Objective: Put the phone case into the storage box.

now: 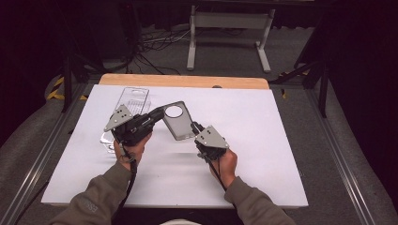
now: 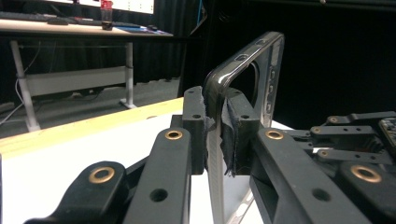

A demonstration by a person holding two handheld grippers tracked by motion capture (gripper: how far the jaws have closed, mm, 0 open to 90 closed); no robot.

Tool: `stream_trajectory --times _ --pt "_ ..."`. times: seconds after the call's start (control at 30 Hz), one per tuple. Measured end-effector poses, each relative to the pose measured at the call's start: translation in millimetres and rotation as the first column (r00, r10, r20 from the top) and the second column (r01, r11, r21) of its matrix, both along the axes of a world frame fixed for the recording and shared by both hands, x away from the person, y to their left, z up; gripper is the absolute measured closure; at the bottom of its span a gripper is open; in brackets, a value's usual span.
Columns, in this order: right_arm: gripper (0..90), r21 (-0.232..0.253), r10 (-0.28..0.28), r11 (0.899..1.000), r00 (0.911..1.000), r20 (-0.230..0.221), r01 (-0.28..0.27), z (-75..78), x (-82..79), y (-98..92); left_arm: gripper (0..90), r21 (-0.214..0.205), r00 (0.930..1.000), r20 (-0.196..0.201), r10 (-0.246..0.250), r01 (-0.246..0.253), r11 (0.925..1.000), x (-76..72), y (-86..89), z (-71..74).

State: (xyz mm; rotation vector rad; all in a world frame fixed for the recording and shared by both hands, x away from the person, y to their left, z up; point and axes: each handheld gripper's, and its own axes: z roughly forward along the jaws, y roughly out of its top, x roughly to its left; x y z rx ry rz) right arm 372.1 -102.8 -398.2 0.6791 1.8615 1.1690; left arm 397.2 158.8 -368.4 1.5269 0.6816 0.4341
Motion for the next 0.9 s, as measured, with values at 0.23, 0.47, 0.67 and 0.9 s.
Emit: stream_trajectory --times 0.23,0.47,0.67,0.9 --pt "81.2 -0.001 0.046 0.999 0.9985 -0.029 -0.046 -1.0 0.8 0.7 81.6 0.016 0.9999 0.016 -0.001 0.001 0.9999 -1.0 2.5 2.1" --pt "71.5 0.015 0.061 0.998 0.9966 -0.056 -0.061 -4.1 2.5 1.4 81.9 0.043 0.9997 0.025 0.005 -0.007 0.999 -3.9 1.7 4.8" --pt "63.9 0.041 0.089 0.995 0.9929 -0.079 -0.086 -4.8 2.2 1.5 82.0 0.046 0.9993 0.028 0.025 -0.027 0.9986 -3.6 6.6 6.5" --pt "62.5 0.062 0.109 0.993 0.9905 -0.083 -0.104 -1.6 0.7 -4.5 82.0 0.051 0.999 0.02 0.04 -0.041 0.9978 -2.0 12.8 5.2"
